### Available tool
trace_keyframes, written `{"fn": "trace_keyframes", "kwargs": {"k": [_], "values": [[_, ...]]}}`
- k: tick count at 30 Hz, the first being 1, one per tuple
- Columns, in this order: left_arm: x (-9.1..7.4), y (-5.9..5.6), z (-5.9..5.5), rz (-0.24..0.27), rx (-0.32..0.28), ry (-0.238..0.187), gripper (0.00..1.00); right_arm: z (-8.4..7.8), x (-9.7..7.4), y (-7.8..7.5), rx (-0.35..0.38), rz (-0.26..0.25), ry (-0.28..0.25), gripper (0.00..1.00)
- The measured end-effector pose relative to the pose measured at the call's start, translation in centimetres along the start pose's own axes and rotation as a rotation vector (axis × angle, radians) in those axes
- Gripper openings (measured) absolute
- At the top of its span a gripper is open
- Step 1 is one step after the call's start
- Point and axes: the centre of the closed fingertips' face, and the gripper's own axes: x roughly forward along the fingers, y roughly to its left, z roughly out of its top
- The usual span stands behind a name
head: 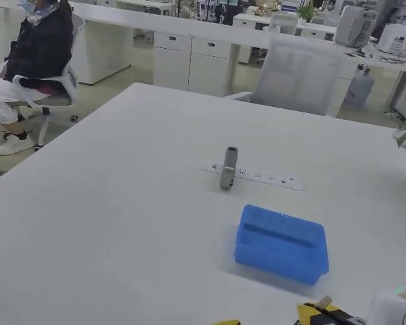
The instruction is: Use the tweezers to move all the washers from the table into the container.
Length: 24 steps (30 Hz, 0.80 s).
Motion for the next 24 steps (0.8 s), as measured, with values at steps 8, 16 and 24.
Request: {"fn": "trace_keyframes", "kwargs": {"k": [8, 16, 24], "values": [[-0.1, 0.1, 0.1, 0.004, 0.006, -0.005, 0.99, 0.3, -0.4, -0.2, 0.025, -0.007, -0.009, 0.03], [-0.1, 0.2, 0.2, 0.009, 0.011, -0.009, 0.99, -0.6, -0.5, 0.0, 0.006, -0.019, 0.01, 0.03], [-0.1, 0.2, 0.2, 0.011, 0.019, -0.013, 0.99, -0.6, -0.5, 0.6, -0.026, -0.016, -0.011, 0.02]]}}
